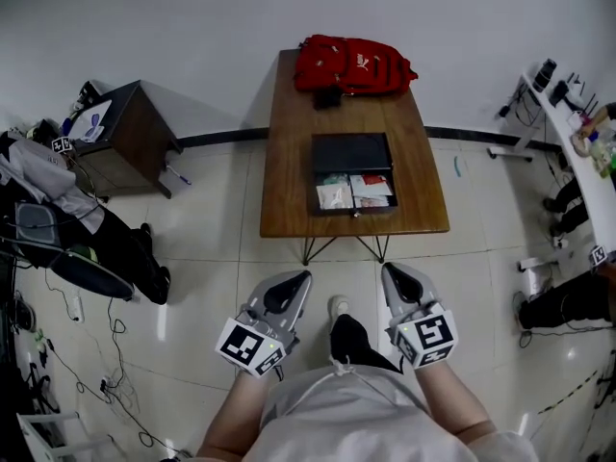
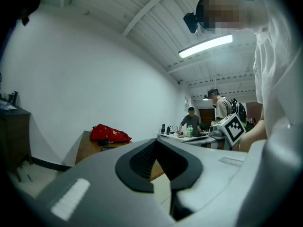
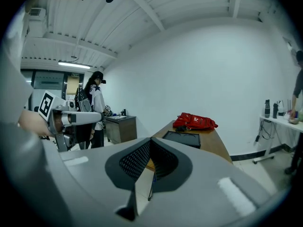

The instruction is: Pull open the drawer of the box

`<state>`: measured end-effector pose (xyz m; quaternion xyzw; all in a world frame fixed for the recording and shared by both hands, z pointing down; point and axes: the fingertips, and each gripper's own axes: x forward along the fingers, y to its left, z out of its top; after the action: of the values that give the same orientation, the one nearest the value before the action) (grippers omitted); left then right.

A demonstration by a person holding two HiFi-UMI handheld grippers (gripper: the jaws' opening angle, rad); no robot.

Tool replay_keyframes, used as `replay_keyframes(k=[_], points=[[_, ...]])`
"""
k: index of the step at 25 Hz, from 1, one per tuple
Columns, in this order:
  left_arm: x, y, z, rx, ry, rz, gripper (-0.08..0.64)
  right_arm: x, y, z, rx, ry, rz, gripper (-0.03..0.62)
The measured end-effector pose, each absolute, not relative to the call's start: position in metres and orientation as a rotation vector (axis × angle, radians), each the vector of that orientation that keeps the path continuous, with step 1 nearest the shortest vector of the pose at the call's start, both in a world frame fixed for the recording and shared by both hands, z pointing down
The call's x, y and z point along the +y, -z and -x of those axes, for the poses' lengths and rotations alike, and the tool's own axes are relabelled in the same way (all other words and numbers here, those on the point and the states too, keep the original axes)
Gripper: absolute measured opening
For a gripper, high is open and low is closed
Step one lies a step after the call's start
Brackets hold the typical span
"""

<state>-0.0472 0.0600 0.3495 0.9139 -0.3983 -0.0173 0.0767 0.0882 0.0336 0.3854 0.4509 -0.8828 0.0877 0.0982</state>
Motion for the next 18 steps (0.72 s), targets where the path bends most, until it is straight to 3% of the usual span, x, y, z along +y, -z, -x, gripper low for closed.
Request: replay_keyframes(k=[9,18], points=[[0.158,-0.349,0.05,-1.158,0.102,-2.726,0.006,0.138,-0.371,-0.07,-2.625,-0.203,-1.326,0.005],[0.186,-0.335,0.044,-1.156,0.128,-2.753,0.006,0.168,-0.358,-0.069,-2.635,-0.176,-1.34,0.005]])
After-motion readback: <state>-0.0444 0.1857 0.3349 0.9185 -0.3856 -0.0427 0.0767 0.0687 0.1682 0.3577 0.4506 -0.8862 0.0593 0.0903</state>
